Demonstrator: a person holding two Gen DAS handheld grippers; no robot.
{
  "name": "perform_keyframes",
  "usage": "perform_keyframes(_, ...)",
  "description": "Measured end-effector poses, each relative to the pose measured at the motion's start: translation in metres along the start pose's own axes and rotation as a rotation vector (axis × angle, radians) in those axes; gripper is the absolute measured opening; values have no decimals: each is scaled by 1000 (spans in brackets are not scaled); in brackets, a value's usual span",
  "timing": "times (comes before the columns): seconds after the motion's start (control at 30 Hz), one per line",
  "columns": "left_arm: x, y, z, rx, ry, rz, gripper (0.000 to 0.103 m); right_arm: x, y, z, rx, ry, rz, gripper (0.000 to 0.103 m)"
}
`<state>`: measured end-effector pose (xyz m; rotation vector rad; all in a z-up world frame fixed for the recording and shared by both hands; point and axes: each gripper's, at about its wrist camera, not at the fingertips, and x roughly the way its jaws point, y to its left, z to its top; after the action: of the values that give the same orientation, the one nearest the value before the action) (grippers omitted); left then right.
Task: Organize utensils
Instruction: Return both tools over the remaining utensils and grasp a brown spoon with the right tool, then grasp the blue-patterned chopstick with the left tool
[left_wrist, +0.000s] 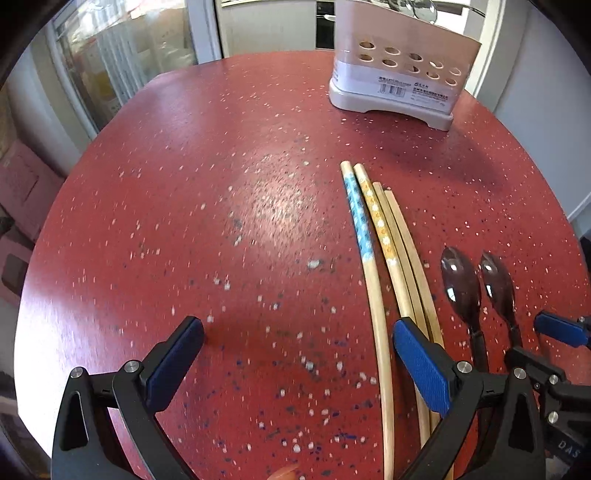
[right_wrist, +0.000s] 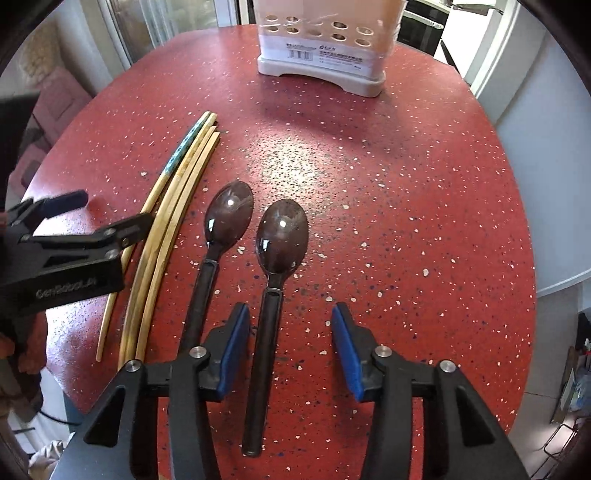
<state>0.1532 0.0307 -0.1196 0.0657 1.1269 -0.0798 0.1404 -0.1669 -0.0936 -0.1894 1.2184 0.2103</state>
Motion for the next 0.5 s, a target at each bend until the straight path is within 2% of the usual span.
perform_keyframes(0.2, 7, -2, 18, 33, 48, -7, 103, 0, 2, 1, -22, 16, 12, 35)
perform_keyframes(0.27, 9, -1, 21, 42, 70, -28, 103, -2, 2, 1, -28, 22, 21, 22)
perform_keyframes(0.33, 8, -3, 25, 64, 86, -57, 103, -2, 1, 2, -35, 30, 23, 14)
perform_keyframes(0.5, 3, -18, 33, 161, 106, -63, 96, -4, -3, 0, -42, 27, 55, 13)
